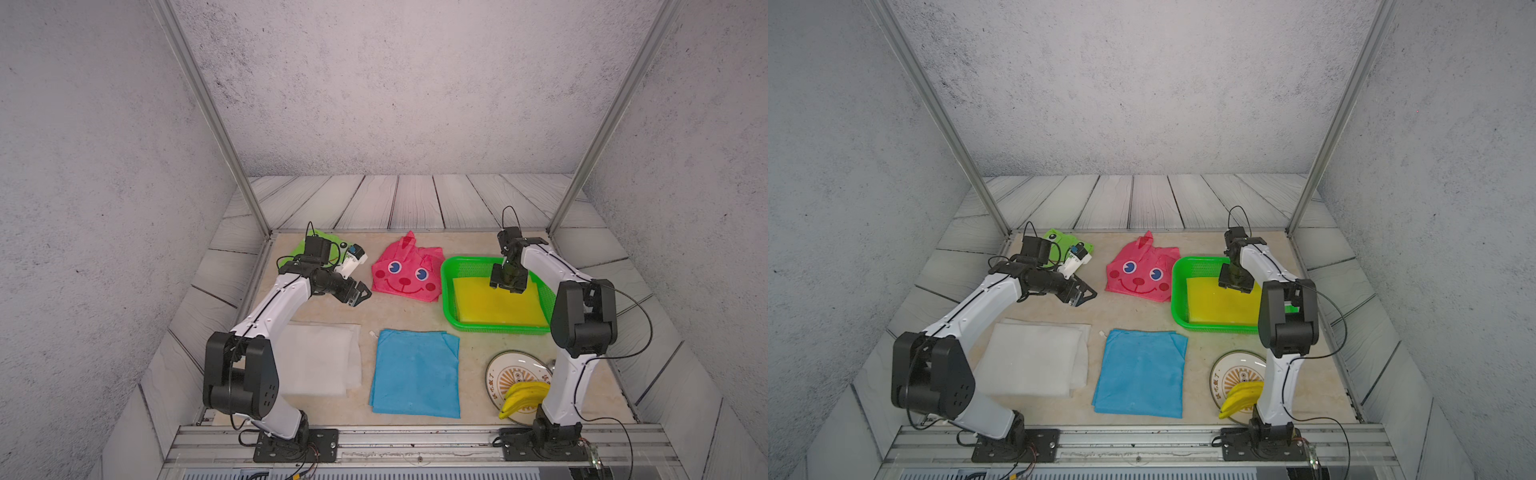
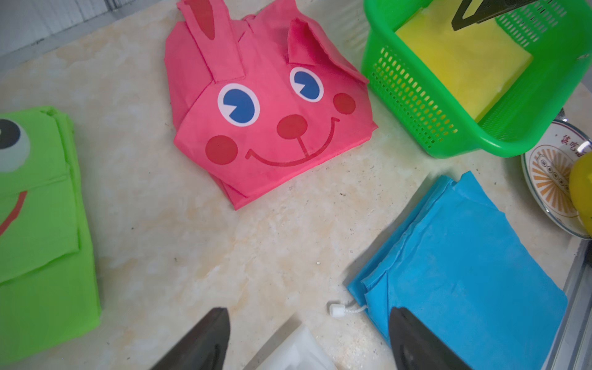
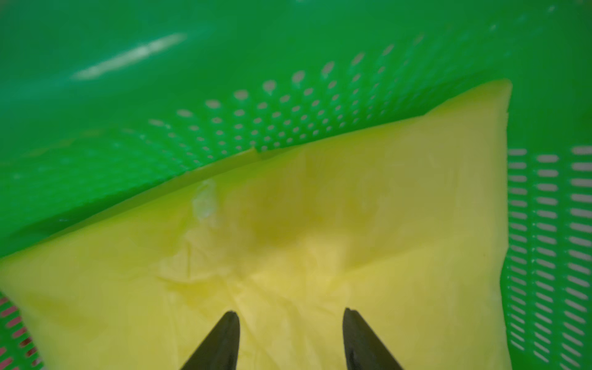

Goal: Put the folded raincoat in the basket
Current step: Place the raincoat in the basket.

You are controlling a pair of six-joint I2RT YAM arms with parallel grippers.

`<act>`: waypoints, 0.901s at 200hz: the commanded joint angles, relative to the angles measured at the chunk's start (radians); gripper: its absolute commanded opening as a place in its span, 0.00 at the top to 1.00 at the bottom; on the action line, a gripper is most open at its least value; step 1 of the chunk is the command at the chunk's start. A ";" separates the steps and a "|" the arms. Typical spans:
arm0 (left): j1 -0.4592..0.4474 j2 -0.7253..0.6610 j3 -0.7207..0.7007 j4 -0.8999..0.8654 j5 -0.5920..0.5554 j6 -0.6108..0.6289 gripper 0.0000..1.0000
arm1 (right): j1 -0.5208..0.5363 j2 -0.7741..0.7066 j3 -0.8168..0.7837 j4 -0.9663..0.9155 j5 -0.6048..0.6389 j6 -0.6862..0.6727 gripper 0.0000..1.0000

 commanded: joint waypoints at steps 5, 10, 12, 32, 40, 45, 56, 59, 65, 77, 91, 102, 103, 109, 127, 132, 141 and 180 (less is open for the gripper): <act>0.006 -0.041 -0.032 0.047 -0.024 -0.007 0.16 | -0.036 0.017 -0.030 0.042 -0.001 -0.055 0.42; 0.006 -0.042 -0.043 0.057 -0.031 -0.009 0.16 | -0.037 0.022 -0.039 0.045 -0.009 -0.057 0.42; 0.006 -0.043 -0.046 0.060 -0.034 -0.010 0.16 | -0.037 0.024 -0.042 0.047 -0.010 -0.058 0.42; 0.006 -0.031 -0.068 0.075 -0.027 -0.021 0.16 | -0.037 0.000 -0.091 0.078 -0.011 -0.062 0.42; 0.006 -0.027 -0.070 0.060 -0.008 -0.027 0.15 | -0.037 -0.026 -0.108 0.087 -0.012 -0.061 0.42; 0.005 -0.025 -0.072 0.049 0.012 -0.026 0.15 | -0.037 -0.044 -0.112 0.086 -0.014 -0.063 0.42; 0.002 -0.022 -0.082 0.026 0.068 -0.024 0.14 | -0.035 -0.089 -0.107 0.068 -0.019 -0.076 0.43; 0.001 -0.020 -0.087 0.020 0.086 -0.020 0.14 | -0.035 -0.101 -0.103 0.062 -0.022 -0.077 0.43; -0.005 -0.018 -0.097 0.012 0.113 -0.009 0.11 | -0.034 -0.127 -0.094 0.038 -0.031 -0.076 0.43; -0.024 -0.010 -0.123 0.014 0.116 0.004 0.08 | -0.034 -0.204 -0.086 -0.004 -0.069 -0.074 0.41; -0.056 0.002 -0.131 -0.001 0.086 0.023 0.08 | -0.014 -0.297 -0.111 -0.021 -0.122 -0.077 0.40; -0.073 0.012 -0.132 -0.019 0.086 0.038 0.09 | 0.005 -0.360 -0.123 -0.045 -0.139 -0.086 0.34; -0.074 0.012 -0.133 -0.020 0.086 0.039 0.09 | 0.006 -0.365 -0.122 -0.049 -0.141 -0.086 0.34; -0.081 0.014 -0.136 -0.019 0.089 0.047 0.09 | 0.018 -0.389 -0.120 -0.076 -0.156 -0.091 0.32; -0.110 0.033 -0.134 -0.014 0.089 0.101 0.09 | 0.059 -0.449 -0.149 -0.127 -0.224 -0.094 0.28; -0.119 0.044 -0.123 -0.032 0.086 0.129 0.09 | 0.076 -0.468 -0.170 -0.128 -0.251 -0.094 0.28; -0.142 0.070 -0.091 -0.068 0.073 0.172 0.10 | 0.115 -0.501 -0.209 -0.128 -0.284 -0.089 0.27; -0.207 0.196 0.008 -0.146 0.037 0.235 0.14 | 0.291 -0.623 -0.390 -0.149 -0.366 -0.025 0.30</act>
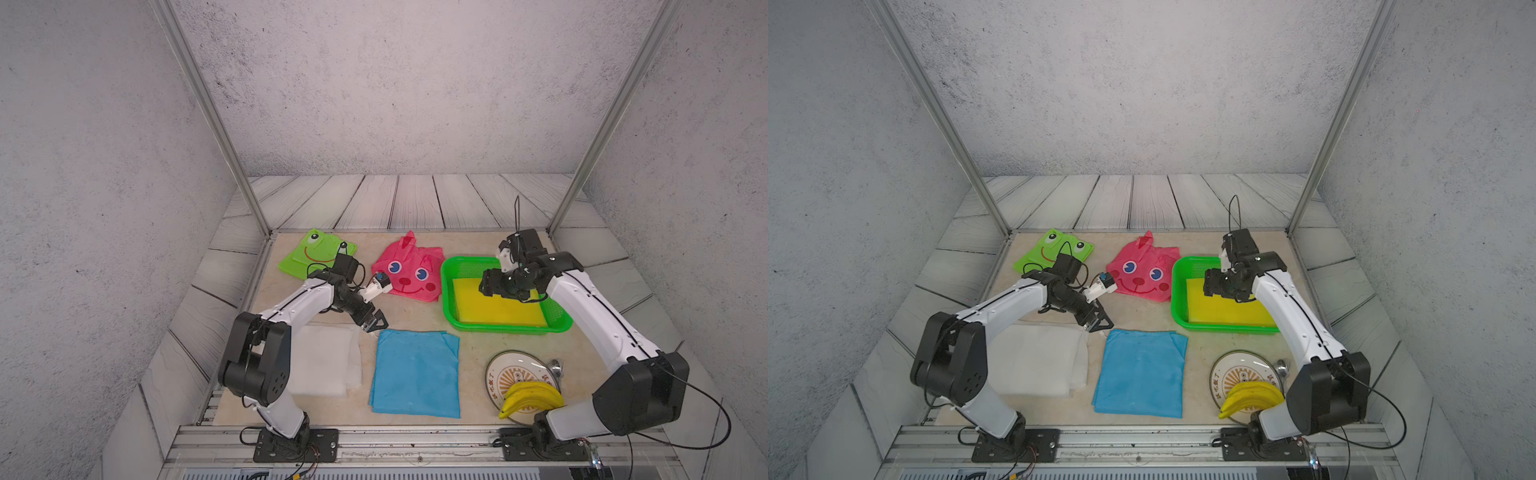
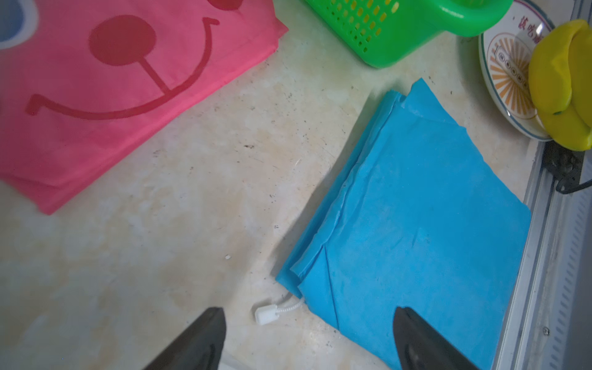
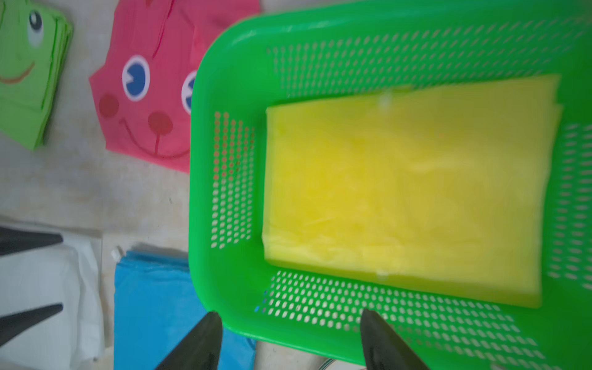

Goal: Put the folded raincoat in the basket
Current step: Place the raincoat in the basket, then pick up the raincoat from the center of the board.

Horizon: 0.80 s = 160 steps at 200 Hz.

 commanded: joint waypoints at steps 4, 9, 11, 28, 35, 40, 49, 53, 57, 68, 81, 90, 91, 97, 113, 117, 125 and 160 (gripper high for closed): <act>-0.032 0.054 0.046 -0.083 -0.014 0.098 0.14 | 0.079 -0.082 -0.118 -0.088 -0.087 0.049 0.30; -0.039 0.061 0.047 -0.086 -0.013 0.117 0.15 | 0.084 -0.109 -0.147 -0.095 -0.086 0.065 0.30; -0.040 0.063 0.048 -0.089 -0.012 0.126 0.15 | 0.085 -0.121 -0.160 -0.096 -0.089 0.070 0.30; -0.063 0.080 0.049 -0.110 0.004 0.215 0.15 | 0.096 -0.228 -0.269 -0.059 -0.167 0.098 0.31; -0.073 0.088 0.048 -0.109 -0.001 0.253 0.15 | 0.103 -0.269 -0.312 -0.025 -0.206 0.110 0.31; -0.082 0.095 0.050 -0.109 -0.011 0.273 0.15 | 0.107 -0.293 -0.343 0.004 -0.235 0.115 0.31; -0.101 0.113 0.058 -0.111 -0.044 0.303 0.15 | 0.118 -0.335 -0.386 0.049 -0.259 0.125 0.31; -0.110 0.122 0.063 -0.114 -0.063 0.315 0.15 | 0.123 -0.351 -0.404 0.069 -0.264 0.129 0.32; -0.119 0.134 0.070 -0.118 -0.080 0.325 0.15 | 0.124 -0.363 -0.420 0.087 -0.270 0.130 0.32; -0.138 0.163 0.087 -0.126 -0.121 0.346 0.15 | 0.128 -0.383 -0.445 0.119 -0.277 0.130 0.32; -0.144 0.202 0.109 -0.131 -0.135 0.363 0.15 | 0.125 -0.389 -0.456 0.137 -0.272 0.127 0.32; -0.144 0.234 0.132 -0.146 -0.148 0.371 0.15 | 0.127 -0.387 -0.463 0.147 -0.267 0.135 0.32; -0.144 0.238 0.135 -0.147 -0.150 0.371 0.15 | 0.127 -0.386 -0.463 0.148 -0.267 0.136 0.32; -0.144 0.261 0.155 -0.165 -0.159 0.372 0.15 | 0.127 -0.380 -0.466 0.152 -0.268 0.140 0.32; -0.149 0.314 0.202 -0.229 -0.165 0.393 0.17 | 0.129 -0.363 -0.465 0.154 -0.285 0.140 0.32; -0.153 0.323 0.211 -0.246 -0.164 0.402 0.18 | 0.129 -0.358 -0.462 0.149 -0.285 0.135 0.32; -0.161 0.340 0.221 -0.276 -0.163 0.423 0.21 | 0.129 -0.349 -0.447 0.127 -0.275 0.124 0.32; -0.211 0.374 0.204 -0.345 -0.255 0.474 0.40 | 0.128 -0.335 -0.389 0.081 -0.230 0.090 0.32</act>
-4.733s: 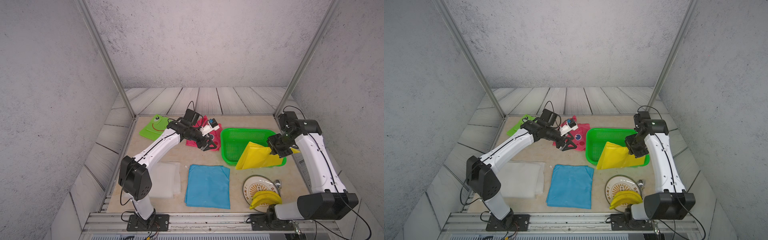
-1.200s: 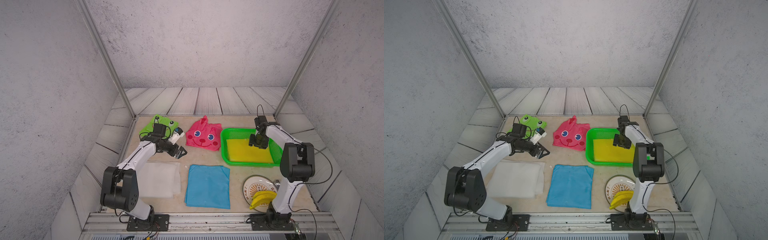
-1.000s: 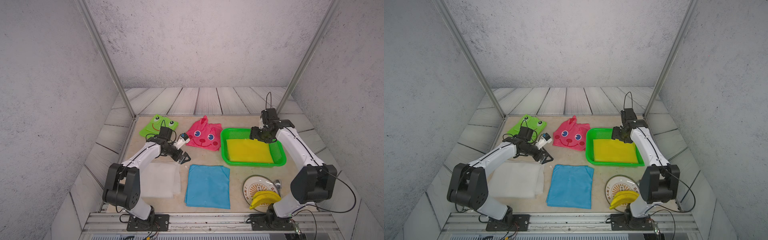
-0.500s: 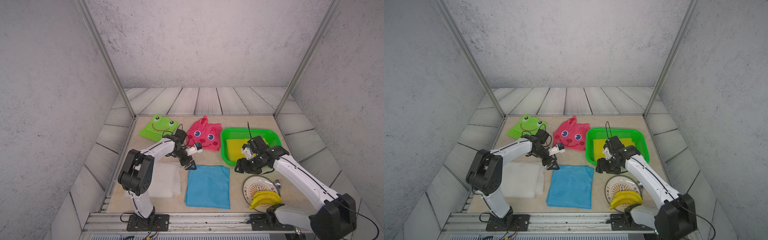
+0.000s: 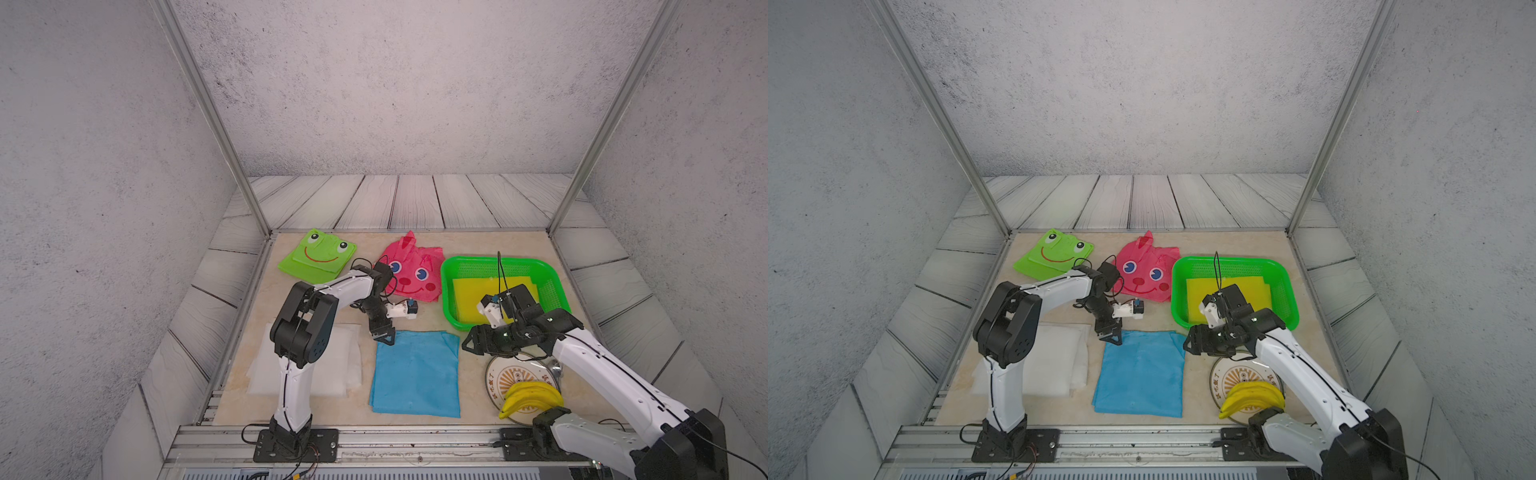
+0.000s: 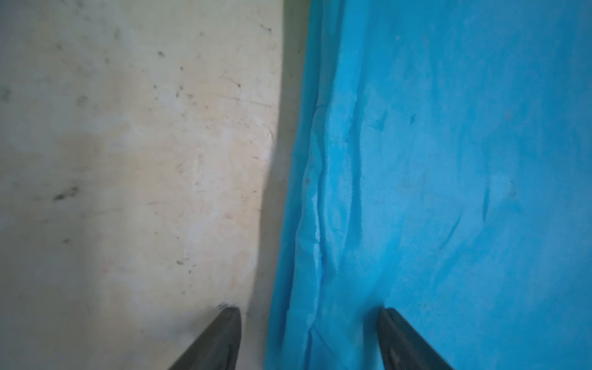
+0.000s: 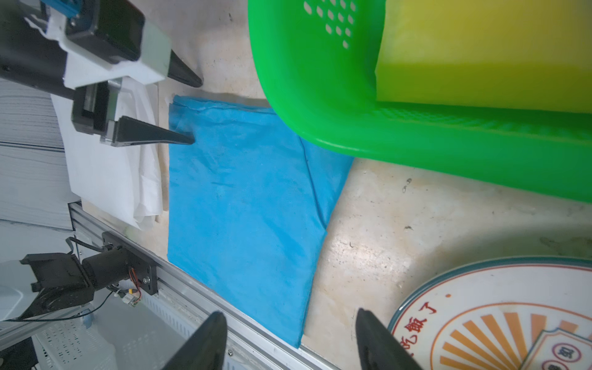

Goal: Put the folded raincoat in the basket
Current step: Pick up the raincoat from the center of the board.

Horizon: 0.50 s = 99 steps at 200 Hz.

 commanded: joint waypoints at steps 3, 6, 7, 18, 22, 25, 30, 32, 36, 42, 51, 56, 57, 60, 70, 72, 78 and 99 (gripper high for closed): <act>-0.047 0.040 -0.033 -0.114 -0.085 0.055 0.42 | 0.002 0.008 0.053 -0.030 0.021 -0.031 0.32; -0.049 0.039 -0.039 -0.106 -0.091 0.052 0.45 | 0.002 0.010 0.058 -0.031 0.021 -0.035 0.32; -0.049 0.040 -0.042 -0.103 -0.092 0.052 0.46 | 0.002 0.012 0.059 -0.031 0.022 -0.036 0.32; -0.056 0.044 -0.058 -0.083 -0.109 0.044 0.56 | 0.003 0.024 0.072 -0.039 0.024 -0.047 0.32; -0.057 0.048 -0.059 -0.082 -0.116 0.041 0.60 | 0.002 0.029 0.076 -0.038 0.024 -0.048 0.32; -0.059 0.051 -0.059 -0.083 -0.123 0.041 0.63 | 0.003 0.032 0.079 -0.039 0.024 -0.048 0.32; -0.061 0.055 -0.056 -0.085 -0.133 0.040 0.69 | 0.003 0.038 0.083 -0.036 0.025 -0.045 0.32; -0.062 0.056 -0.056 -0.085 -0.138 0.039 0.72 | 0.003 0.041 0.084 -0.034 0.024 -0.045 0.32; -0.062 0.060 -0.054 -0.083 -0.149 0.037 0.79 | 0.003 0.046 0.086 -0.030 0.020 -0.043 0.32; -0.062 0.062 -0.056 -0.068 -0.164 0.031 0.89 | 0.004 0.053 0.090 -0.024 0.013 -0.044 0.32; -0.062 0.067 -0.059 -0.045 -0.189 0.027 1.00 | 0.004 0.065 0.097 -0.020 0.003 -0.053 0.32; -0.062 0.069 -0.059 -0.038 -0.197 0.029 1.00 | 0.003 0.073 0.103 -0.022 0.004 -0.061 0.32; -0.062 0.070 -0.059 -0.036 -0.199 0.029 1.00 | 0.003 0.074 0.105 -0.022 0.004 -0.063 0.32; -0.061 0.070 -0.058 -0.033 -0.202 0.029 1.00 | 0.001 0.079 0.107 -0.024 0.006 -0.067 0.32; -0.058 0.063 -0.053 -0.035 -0.203 0.031 1.00 | 0.003 0.092 0.118 -0.025 0.010 -0.083 0.32; -0.058 0.059 -0.053 -0.035 -0.203 0.031 1.00 | 0.003 0.095 0.118 -0.026 0.009 -0.086 0.32; -0.056 0.046 -0.053 -0.038 -0.198 0.032 1.00 | 0.005 0.103 0.118 -0.023 0.003 -0.094 0.32; -0.037 -0.047 -0.084 -0.039 -0.129 0.081 1.00 | 0.003 0.144 0.122 -0.024 -0.060 -0.139 0.32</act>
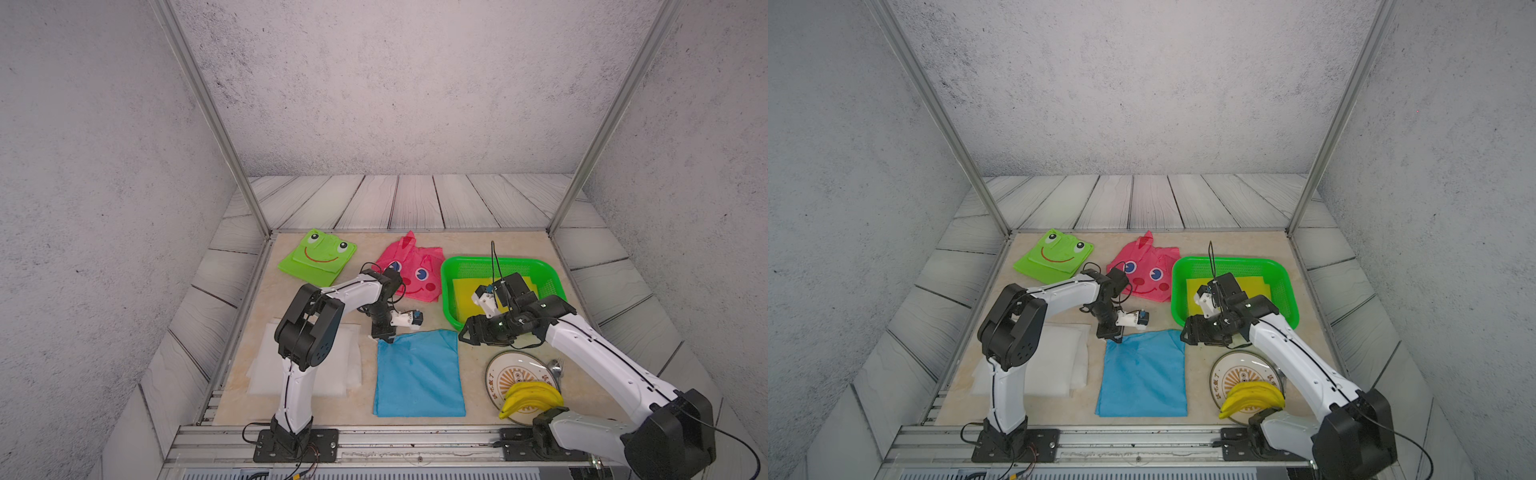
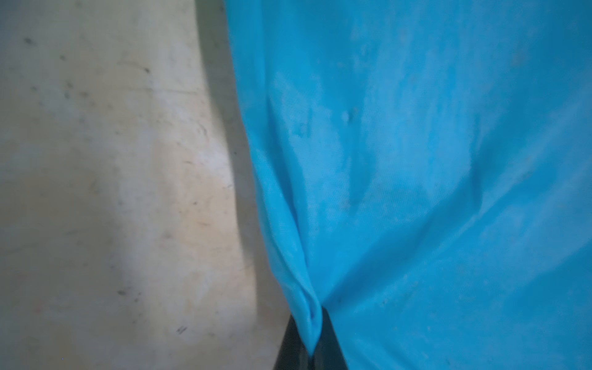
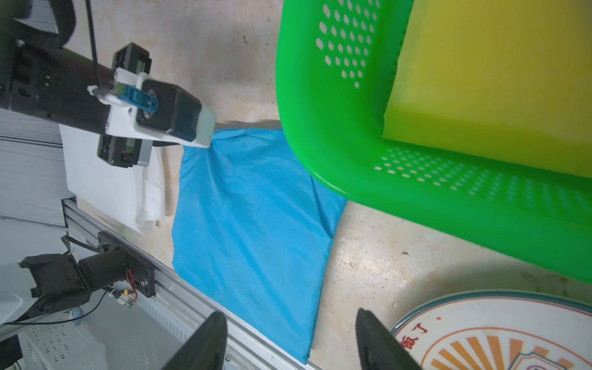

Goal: Put the folded raincoat in the basket
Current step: Pick up the raincoat from the center of the board.

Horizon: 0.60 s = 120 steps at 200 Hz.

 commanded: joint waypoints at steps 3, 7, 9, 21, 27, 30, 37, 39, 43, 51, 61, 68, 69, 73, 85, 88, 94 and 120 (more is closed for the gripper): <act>0.019 -0.057 -0.072 -0.037 -0.012 0.064 1.00 | 0.003 0.040 0.023 -0.019 -0.067 -0.081 0.32; 0.025 -0.081 -0.083 -0.042 0.009 0.087 1.00 | 0.004 0.049 0.029 -0.027 -0.082 -0.102 0.32; 0.027 -0.092 -0.089 -0.046 0.021 0.101 1.00 | 0.004 0.054 0.031 -0.034 -0.089 -0.113 0.32; 0.041 -0.163 -0.134 -0.053 0.073 0.174 1.00 | 0.003 0.085 0.053 -0.072 -0.113 -0.189 0.31; 0.046 -0.197 -0.159 -0.046 0.086 0.200 1.00 | 0.003 0.103 0.066 -0.093 -0.112 -0.219 0.31; 0.049 -0.214 -0.171 -0.040 0.091 0.214 1.00 | 0.004 0.110 0.071 -0.099 -0.111 -0.230 0.30; 0.053 -0.249 -0.206 -0.025 0.098 0.240 1.00 | 0.003 0.129 0.079 -0.106 -0.115 -0.252 0.30; 0.053 -0.261 -0.215 -0.018 0.100 0.246 1.00 | 0.003 0.133 0.080 -0.104 -0.117 -0.254 0.30; 0.056 -0.280 -0.233 0.001 0.100 0.254 1.00 | 0.005 0.141 0.078 -0.099 -0.122 -0.254 0.30; 0.060 -0.320 -0.275 0.042 0.103 0.265 1.00 | 0.003 0.159 0.066 -0.077 -0.134 -0.243 0.29; 0.063 -0.367 -0.331 0.107 0.114 0.280 1.00 | 0.004 0.167 0.034 -0.026 -0.159 -0.210 0.29; 0.065 -0.397 -0.372 0.152 0.124 0.292 1.00 | 0.005 0.167 0.005 0.019 -0.175 -0.184 0.28; 0.065 -0.403 -0.378 0.159 0.127 0.293 1.00 | 0.005 0.166 0.001 0.025 -0.176 -0.182 0.29; 0.066 -0.423 -0.401 0.188 0.133 0.297 1.00 | 0.010 0.163 -0.016 0.054 -0.176 -0.164 0.28; 0.066 -0.469 -0.461 0.273 0.151 0.303 1.00 | 0.028 0.146 -0.069 0.144 -0.143 -0.116 0.28; 0.067 -0.478 -0.471 0.292 0.156 0.302 1.00 | 0.038 0.139 -0.080 0.166 -0.133 -0.108 0.27; 0.068 -0.492 -0.493 0.326 0.161 0.303 1.00 | 0.052 0.128 -0.097 0.203 -0.120 -0.106 0.27; 0.067 -0.525 -0.545 0.438 0.157 0.298 1.00 | 0.086 0.097 -0.050 0.212 -0.058 -0.229 0.26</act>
